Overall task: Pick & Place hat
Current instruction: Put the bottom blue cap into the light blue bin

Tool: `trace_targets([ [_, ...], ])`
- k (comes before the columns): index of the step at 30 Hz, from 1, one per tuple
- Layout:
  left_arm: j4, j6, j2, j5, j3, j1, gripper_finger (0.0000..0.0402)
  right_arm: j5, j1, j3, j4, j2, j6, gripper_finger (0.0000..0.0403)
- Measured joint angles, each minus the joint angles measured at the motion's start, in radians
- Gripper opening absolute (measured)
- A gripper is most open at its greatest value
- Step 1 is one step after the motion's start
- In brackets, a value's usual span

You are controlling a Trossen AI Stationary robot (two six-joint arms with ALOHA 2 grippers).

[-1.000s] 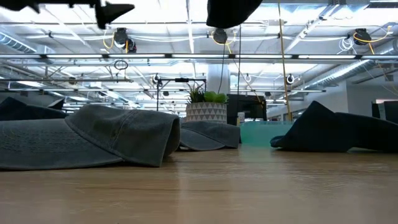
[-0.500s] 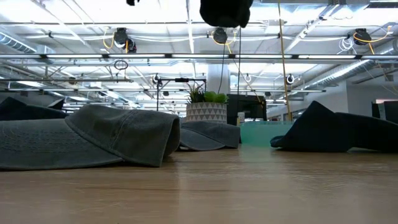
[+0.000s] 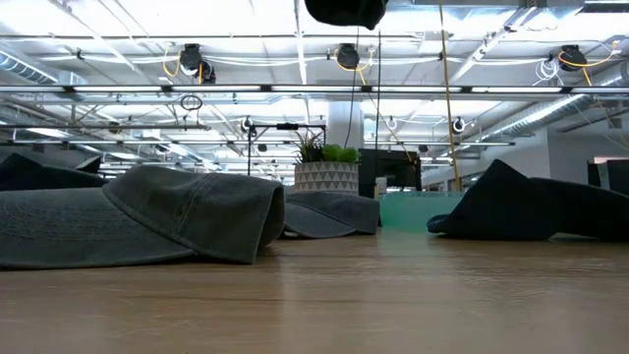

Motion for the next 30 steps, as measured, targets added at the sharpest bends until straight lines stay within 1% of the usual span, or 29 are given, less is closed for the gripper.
trace_targets([
  [4,0.005,-0.002,0.038,0.008,0.028,0.0,0.0399,0.0,0.006,0.0,0.002,0.001,-0.001,0.0004],
  [6,0.007,-0.007,0.053,0.029,0.045,0.0,0.0399,0.0,0.006,0.0,0.005,0.0,0.001,0.0004],
  [9,0.011,-0.033,0.083,0.056,0.071,0.0,0.0399,0.0,0.006,0.0,0.002,0.001,0.001,0.0004],
  [13,0.015,-0.065,0.119,0.064,0.098,0.0,0.0392,0.0,0.006,0.0,0.003,0.001,0.001,0.0004],
  [15,0.013,-0.07,0.131,0.085,0.117,0.0,0.0376,0.0,0.006,0.0,0.001,0.001,0.001,0.0004],
  [18,0.02,-0.071,0.146,0.116,0.138,0.0,0.0341,0.0,0.006,0.0,0.0,0.001,0.001,0.0004],
  [24,0.02,-0.112,0.153,0.117,0.139,0.0,0.027,0.001,0.006,0.0,0.0,0.001,0.001,0.0004],
  [30,0.045,-0.135,0.153,0.113,0.139,0.0,0.0211,0.002,0.006,0.0,-0.003,0.001,0.001,0.0004],
])
